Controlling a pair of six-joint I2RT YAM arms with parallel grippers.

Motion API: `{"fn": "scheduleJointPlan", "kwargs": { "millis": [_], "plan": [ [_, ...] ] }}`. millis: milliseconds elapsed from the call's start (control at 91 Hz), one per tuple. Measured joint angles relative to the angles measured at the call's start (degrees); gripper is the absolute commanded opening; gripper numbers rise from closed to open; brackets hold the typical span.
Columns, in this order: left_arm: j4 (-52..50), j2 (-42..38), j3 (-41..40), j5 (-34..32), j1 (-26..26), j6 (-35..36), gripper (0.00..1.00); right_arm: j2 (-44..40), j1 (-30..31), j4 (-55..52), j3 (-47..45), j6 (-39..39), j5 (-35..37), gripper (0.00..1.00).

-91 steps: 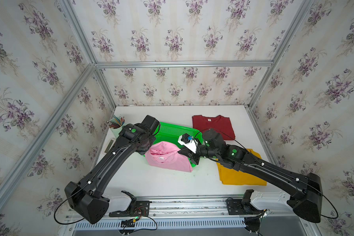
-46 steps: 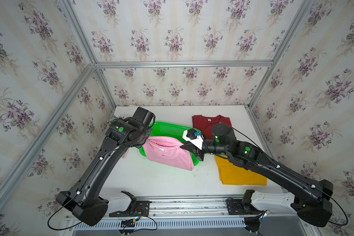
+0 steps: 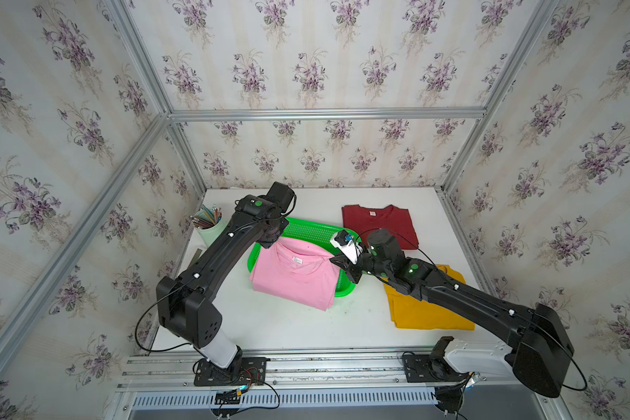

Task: Put the folded t-shirts into the basket
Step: Place the T-shirt in the bin.

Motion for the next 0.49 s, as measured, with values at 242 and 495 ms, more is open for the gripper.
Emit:
{"fn": "scheduleJointPlan", "kwargs": {
  "millis": [242, 495],
  "plan": [
    [6.0, 8.0, 1.8, 0.4, 1.2, 4.2, 0.00, 5.8, -4.2, 5.4, -0.8, 1.1, -1.7, 0.00],
    [10.3, 20.4, 2.5, 1.1, 2.0, 5.6, 0.00, 16.9, -5.0, 7.3, -0.6, -0.3, 0.0, 0.00]
  ]
}}
